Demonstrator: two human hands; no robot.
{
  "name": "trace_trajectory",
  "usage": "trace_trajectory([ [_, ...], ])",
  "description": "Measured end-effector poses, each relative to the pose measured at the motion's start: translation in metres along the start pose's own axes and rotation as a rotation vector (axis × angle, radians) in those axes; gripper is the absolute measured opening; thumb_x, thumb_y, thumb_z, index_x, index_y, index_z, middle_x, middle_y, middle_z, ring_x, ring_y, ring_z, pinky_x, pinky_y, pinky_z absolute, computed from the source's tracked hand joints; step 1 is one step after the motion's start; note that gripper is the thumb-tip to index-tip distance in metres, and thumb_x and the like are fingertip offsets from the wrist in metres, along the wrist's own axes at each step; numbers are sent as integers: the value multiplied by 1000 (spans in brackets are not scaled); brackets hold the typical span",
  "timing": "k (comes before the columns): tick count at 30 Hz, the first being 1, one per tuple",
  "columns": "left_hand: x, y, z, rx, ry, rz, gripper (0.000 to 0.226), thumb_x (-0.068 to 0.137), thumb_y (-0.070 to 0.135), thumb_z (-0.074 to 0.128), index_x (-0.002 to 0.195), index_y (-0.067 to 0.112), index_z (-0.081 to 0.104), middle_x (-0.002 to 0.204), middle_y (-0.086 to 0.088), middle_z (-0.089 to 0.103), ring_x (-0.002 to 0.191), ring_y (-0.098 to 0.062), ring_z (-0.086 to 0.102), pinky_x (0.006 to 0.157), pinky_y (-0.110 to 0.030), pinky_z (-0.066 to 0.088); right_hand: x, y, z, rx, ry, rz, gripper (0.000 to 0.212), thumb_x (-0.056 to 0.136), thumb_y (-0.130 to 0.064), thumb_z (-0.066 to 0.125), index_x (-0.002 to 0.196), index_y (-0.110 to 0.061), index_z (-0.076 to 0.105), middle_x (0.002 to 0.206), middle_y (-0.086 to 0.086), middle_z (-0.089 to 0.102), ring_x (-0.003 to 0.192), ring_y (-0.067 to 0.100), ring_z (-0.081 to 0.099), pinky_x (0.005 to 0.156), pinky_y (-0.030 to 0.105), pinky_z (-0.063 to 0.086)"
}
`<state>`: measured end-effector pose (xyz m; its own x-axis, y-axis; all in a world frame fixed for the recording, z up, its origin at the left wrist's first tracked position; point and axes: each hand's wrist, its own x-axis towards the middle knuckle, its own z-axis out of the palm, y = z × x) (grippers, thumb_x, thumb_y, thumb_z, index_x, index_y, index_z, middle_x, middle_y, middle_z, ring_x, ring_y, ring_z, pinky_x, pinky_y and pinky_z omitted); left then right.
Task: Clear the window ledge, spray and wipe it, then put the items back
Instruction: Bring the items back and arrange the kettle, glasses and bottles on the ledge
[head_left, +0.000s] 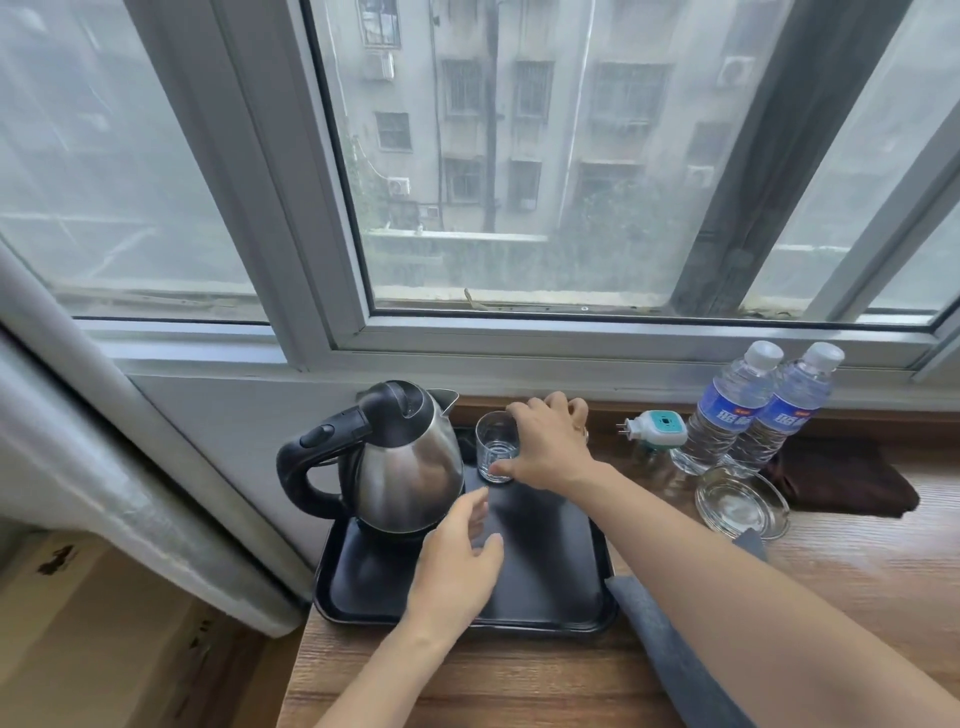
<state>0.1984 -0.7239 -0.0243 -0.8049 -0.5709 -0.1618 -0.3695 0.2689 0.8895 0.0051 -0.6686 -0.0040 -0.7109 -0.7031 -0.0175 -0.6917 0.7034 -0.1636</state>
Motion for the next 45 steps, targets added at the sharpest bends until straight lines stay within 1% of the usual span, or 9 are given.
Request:
trace_trajectory([
  [4,-7,0,-14,60,-16,1,48,96,11,63,142,22,57,133,8,65,119,-2,62,89,1,40,-7,0,-6,224,-32,64,65,74,-57,84,125,-29,54,113,-11,52,131,22,32,110,44,15],
  [10,-17,17,-30,106,35,24,29,98,36,64,127,32,65,120,20,69,102,8,64,93,-17,49,-39,12,-11,500,161,28,73,63,-50,90,127,-39,58,111,-25,63,122,9,44,100,33,17],
  [18,-28,71,-34,137,70,143,87,69,76,74,145,46,43,131,21,57,114,-5,61,100,-34,52,-125,2,-26,884,181,-38,91,67,-38,87,145,-35,39,131,-7,61,130,3,54,110,36,46],
  [25,-46,93,-37,268,99,236,82,64,65,87,135,42,53,113,21,61,104,-1,57,85,-23,42,-156,-16,-25,921,289,-87,99,74,-23,91,156,-25,34,135,-9,60,135,12,52,112,20,38],
  [31,-50,98,-49,65,106,267,70,57,65,86,121,46,63,107,20,69,88,2,69,84,-29,58,-174,-22,-32,1113,373,-128,87,78,-21,84,152,-26,40,150,-9,53,142,15,47,112,27,41],
  [33,-50,98,-55,-24,101,303,68,55,65,84,117,47,64,105,21,71,90,0,72,83,-35,61,-176,-20,-33,1579,276,58,78,71,-30,79,144,-25,53,147,2,58,133,17,57,103,36,50],
  [35,-51,100,-61,-93,77,349,64,57,60,87,115,48,65,109,20,72,96,-3,73,86,-39,62,-176,-17,-32,2119,-50,256,70,75,-42,76,138,-13,62,143,21,58,123,35,63,93,47,54],
  [38,-53,100,-68,-169,16,396,62,60,51,90,117,47,66,114,16,73,99,-11,75,88,-42,62,-177,-20,-32,2412,-485,321,84,90,-62,66,147,-2,52,149,29,51,124,42,60,81,45,57],
  [45,-60,92,-71,-109,-63,461,66,69,21,96,125,38,65,121,17,70,110,-11,72,91,-35,61,-175,-27,-33,2472,-416,241,82,74,-45,92,133,2,60,130,25,64,101,30,70,71,35,62],
])
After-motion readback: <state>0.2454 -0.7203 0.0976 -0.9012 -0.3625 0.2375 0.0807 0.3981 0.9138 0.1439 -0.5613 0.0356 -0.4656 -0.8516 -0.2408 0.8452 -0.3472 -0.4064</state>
